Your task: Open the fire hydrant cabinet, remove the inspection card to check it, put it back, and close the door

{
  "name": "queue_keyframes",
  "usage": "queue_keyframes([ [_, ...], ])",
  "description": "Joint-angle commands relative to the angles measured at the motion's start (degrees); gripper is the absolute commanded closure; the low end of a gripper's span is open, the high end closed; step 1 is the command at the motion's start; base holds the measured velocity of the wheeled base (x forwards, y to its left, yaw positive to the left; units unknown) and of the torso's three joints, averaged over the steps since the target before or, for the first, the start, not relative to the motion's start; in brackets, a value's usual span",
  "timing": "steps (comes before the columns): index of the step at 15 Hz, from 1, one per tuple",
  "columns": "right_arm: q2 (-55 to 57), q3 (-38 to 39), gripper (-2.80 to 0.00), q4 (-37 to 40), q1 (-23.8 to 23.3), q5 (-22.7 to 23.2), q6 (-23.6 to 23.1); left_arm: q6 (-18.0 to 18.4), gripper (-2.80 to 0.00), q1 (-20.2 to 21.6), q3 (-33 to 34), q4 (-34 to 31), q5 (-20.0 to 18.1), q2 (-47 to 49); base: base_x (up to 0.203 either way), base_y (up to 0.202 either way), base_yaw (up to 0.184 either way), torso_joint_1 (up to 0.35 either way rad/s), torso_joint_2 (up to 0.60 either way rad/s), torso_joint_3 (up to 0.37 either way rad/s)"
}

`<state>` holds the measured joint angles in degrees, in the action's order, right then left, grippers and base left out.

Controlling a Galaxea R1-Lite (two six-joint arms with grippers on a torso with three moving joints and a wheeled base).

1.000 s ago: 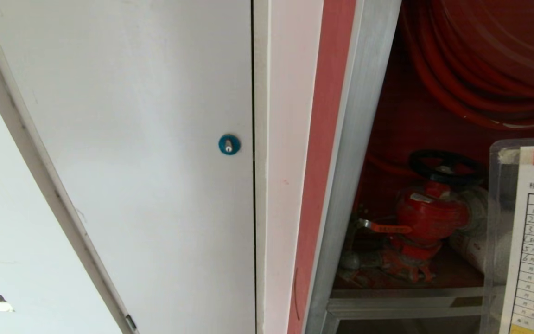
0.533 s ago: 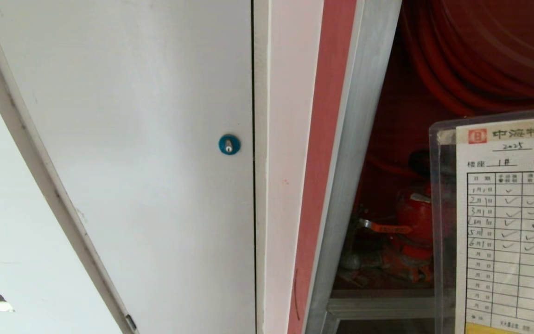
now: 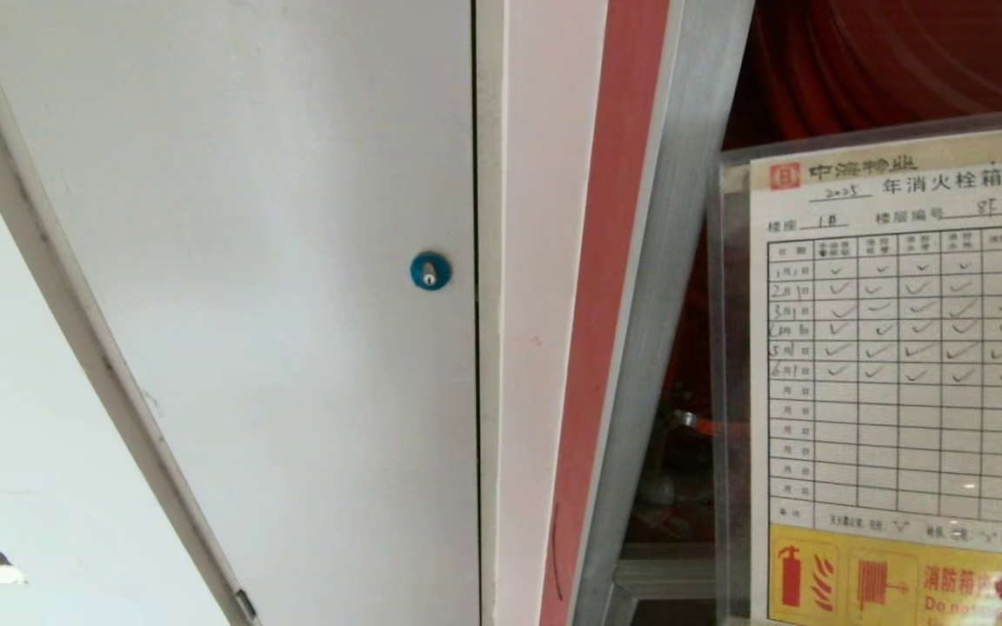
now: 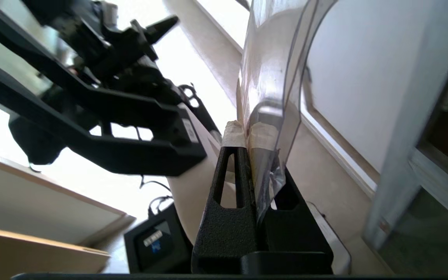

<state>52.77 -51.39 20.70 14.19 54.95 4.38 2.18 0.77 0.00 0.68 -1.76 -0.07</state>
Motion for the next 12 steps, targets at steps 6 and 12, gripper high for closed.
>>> queue_keyframes([
  [6,6.97,4.84,0.0,-18.2,12.12,-5.39,10.57,0.02,0.0,0.02,0.35,0.02,0.0,0.07,0.0,0.0,0.0,0.0,0.0,0.0],
  [12,14.93,6.25,0.0,-29.71,18.68,-8.35,12.87,0.02,0.0,0.02,0.35,0.02,0.0,-0.01,0.0,0.0,0.0,0.0,0.0,0.0],
])
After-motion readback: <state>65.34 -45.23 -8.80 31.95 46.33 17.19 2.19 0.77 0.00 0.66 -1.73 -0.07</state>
